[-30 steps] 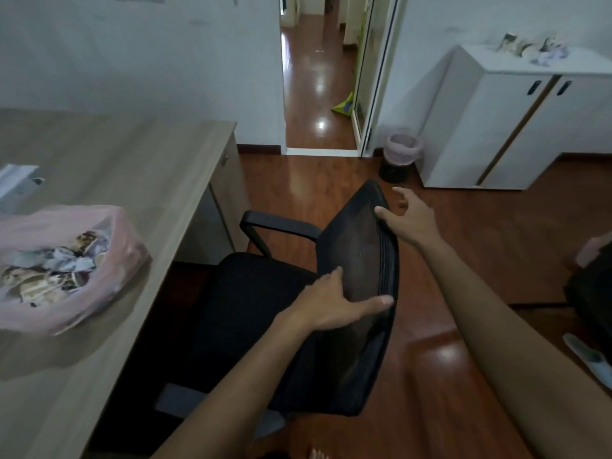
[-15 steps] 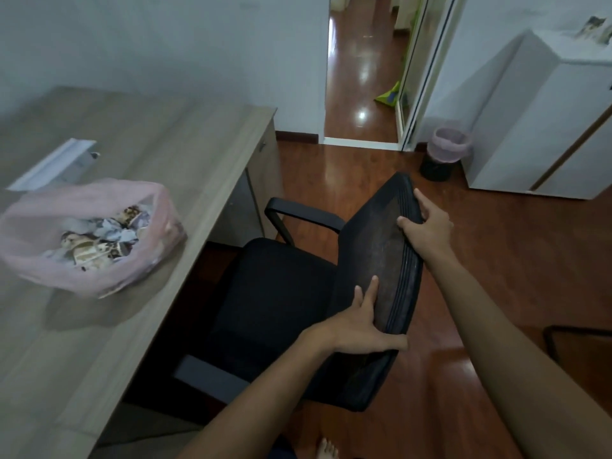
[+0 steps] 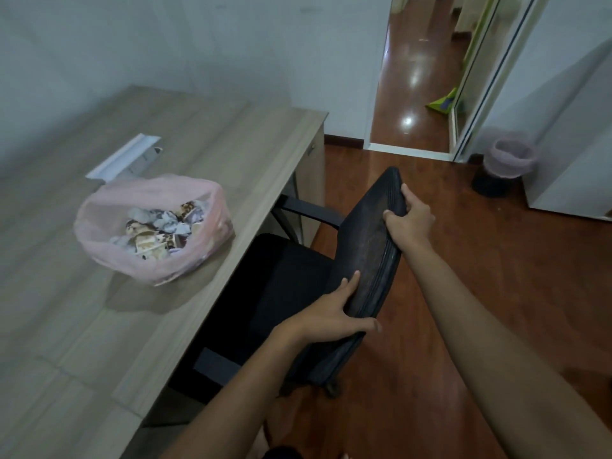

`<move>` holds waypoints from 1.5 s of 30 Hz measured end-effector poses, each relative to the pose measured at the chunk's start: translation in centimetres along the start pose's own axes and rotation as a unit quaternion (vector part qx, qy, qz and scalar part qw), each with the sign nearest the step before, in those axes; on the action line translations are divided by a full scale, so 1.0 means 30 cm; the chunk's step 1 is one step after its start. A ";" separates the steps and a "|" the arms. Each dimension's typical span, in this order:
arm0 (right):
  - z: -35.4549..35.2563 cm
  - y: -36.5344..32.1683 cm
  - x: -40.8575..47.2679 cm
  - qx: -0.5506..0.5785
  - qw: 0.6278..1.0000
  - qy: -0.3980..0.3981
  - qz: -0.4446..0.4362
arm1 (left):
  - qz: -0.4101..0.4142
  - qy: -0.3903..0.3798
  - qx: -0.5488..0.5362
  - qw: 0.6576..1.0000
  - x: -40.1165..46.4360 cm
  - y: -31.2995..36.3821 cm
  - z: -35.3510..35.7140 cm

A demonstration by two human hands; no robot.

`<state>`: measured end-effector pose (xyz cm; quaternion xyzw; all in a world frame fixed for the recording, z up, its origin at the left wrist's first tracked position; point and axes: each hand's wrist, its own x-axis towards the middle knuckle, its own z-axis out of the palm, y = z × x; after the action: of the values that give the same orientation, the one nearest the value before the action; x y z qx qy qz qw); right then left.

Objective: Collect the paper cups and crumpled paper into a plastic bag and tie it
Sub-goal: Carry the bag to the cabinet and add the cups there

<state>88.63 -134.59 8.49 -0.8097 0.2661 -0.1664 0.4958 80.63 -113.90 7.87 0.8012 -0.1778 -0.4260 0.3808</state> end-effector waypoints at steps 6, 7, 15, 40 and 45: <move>0.205 -0.099 0.032 0.002 1.000 -0.027 -0.002 | -0.012 0.068 -0.044 0.997 -0.027 -0.107 -0.166; 0.240 -0.117 0.036 0.005 0.999 -0.035 -0.002 | -0.018 0.075 -0.051 0.996 -0.032 -0.124 -0.199; 0.404 -0.236 0.083 0.019 0.999 -0.043 0.009 | -0.012 0.104 -0.061 0.993 -0.035 -0.164 -0.363; 0.745 -0.431 -0.164 -0.212 0.941 -0.197 -0.176 | -0.020 0.477 0.037 0.878 -0.243 -0.418 -0.837; 0.948 -0.472 -0.226 -0.240 0.924 -0.288 -0.080 | -0.067 0.608 0.067 0.788 -0.312 -0.552 -1.063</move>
<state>102.11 -105.05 8.19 -0.9362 0.0780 0.1033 0.3266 100.68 -82.86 11.44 0.9279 0.1167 0.1382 0.3261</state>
